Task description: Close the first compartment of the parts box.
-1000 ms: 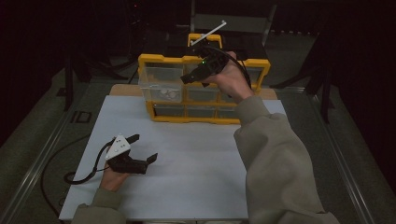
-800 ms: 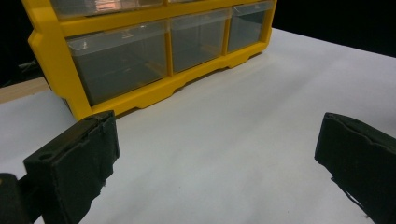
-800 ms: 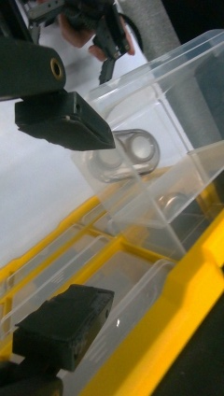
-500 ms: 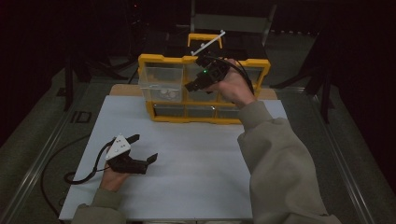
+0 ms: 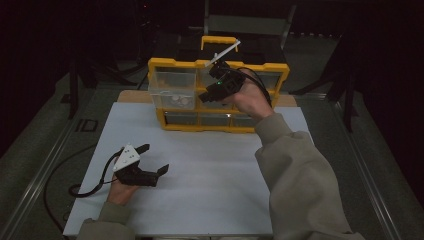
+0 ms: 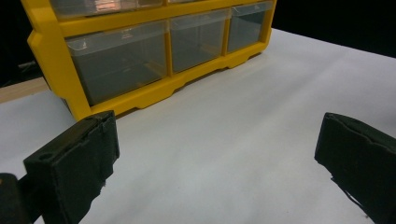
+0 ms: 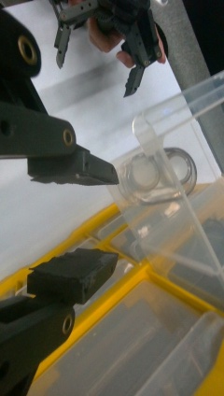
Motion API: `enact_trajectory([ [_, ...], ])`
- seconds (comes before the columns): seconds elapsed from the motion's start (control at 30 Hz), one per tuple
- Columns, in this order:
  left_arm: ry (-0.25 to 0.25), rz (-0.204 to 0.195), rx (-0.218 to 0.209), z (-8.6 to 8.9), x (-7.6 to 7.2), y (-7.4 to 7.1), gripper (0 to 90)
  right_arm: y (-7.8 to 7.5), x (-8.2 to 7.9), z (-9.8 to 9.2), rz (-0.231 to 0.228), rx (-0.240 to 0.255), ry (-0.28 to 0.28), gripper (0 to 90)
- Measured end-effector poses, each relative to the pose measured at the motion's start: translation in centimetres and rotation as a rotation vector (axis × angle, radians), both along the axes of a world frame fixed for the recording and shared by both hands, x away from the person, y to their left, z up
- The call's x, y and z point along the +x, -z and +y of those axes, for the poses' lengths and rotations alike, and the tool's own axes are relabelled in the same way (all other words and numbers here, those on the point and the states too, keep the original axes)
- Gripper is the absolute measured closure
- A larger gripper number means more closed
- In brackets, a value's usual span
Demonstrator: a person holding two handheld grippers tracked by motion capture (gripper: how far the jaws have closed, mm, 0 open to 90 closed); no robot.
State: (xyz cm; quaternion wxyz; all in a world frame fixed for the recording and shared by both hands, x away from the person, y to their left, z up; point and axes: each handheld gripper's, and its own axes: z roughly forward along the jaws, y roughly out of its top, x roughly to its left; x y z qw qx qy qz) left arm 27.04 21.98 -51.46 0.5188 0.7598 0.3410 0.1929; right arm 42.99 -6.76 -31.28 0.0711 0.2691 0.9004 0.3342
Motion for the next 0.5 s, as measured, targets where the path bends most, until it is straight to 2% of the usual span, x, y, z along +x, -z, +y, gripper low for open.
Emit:
enact_trajectory([
  [0.1, -0.001, 0.0, 0.0, 0.0, 0.0, 0.0, 0.7, 0.1, -0.3, 0.2, -0.001, 0.005, -0.007, 64.4],
  [0.3, 0.0, 0.0, 0.0, 0.0, 0.0, 0.0, 0.7, 0.1, -1.0, 0.6, -0.013, 0.022, -0.039, 89.2],
  [0.5, -0.002, -0.001, -0.002, 0.0, 0.0, 0.0, 0.7, 0.1, -1.7, 1.4, -0.02, 0.015, -0.08, 90.0],
])
